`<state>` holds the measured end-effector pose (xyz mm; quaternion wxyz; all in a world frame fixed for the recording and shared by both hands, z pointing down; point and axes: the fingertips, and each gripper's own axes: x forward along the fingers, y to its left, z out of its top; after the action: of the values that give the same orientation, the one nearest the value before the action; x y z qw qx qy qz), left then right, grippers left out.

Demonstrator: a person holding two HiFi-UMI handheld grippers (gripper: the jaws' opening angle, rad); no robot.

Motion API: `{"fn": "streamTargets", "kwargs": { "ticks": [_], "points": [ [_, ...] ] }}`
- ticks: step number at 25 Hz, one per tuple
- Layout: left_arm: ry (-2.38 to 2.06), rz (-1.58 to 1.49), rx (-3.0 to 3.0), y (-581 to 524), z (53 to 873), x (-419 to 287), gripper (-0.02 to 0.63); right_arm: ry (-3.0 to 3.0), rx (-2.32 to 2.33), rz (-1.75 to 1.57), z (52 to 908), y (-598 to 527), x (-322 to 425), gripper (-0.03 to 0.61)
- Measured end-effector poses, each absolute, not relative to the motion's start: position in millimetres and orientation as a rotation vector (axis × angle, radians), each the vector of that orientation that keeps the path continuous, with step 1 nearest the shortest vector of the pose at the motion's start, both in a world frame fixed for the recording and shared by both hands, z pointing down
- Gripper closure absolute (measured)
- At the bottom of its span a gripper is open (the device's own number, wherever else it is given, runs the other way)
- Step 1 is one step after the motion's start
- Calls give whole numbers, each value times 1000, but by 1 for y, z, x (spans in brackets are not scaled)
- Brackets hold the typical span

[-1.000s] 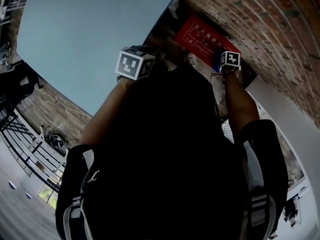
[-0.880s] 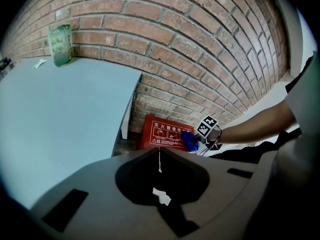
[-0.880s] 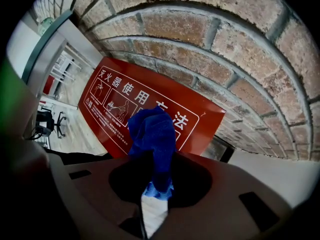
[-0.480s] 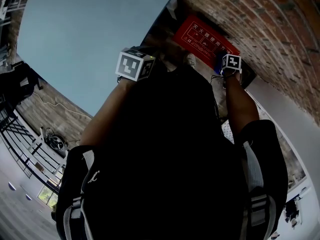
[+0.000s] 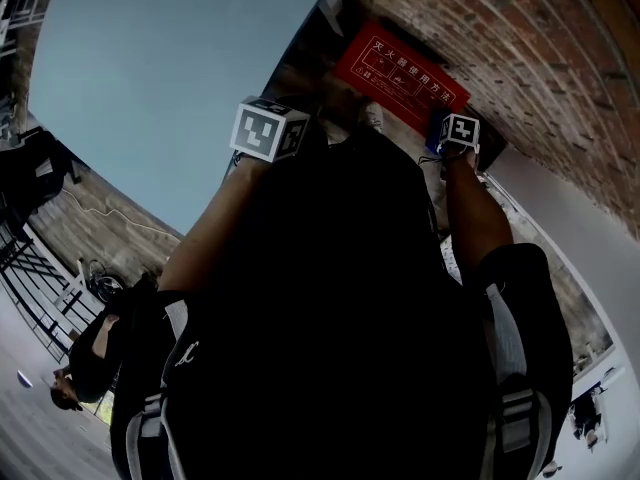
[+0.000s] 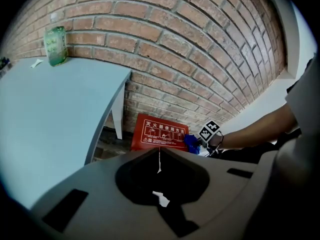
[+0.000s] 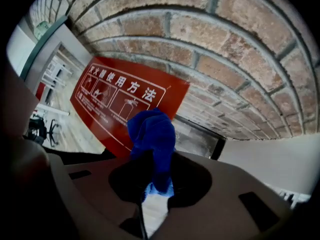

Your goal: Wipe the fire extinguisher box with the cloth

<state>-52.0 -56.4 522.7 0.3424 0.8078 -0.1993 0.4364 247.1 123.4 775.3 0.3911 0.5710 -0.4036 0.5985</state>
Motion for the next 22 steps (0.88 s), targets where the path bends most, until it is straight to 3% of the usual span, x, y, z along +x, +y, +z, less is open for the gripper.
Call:
{"fn": "streamTargets", "kwargs": {
  "ticks": [5,10,22],
  "points": [
    [-503,1077,2100,-49,523,-28,603,-1105,1779,1586,748,80,263,495],
    [-519,1034,2124,-48,525,-4,603,-1369,1879,1425,704,28,266,495],
    [-320,1039,2384,-63,487,18,603,-1764,2227,966,518,-17,188,495]
  ]
}}
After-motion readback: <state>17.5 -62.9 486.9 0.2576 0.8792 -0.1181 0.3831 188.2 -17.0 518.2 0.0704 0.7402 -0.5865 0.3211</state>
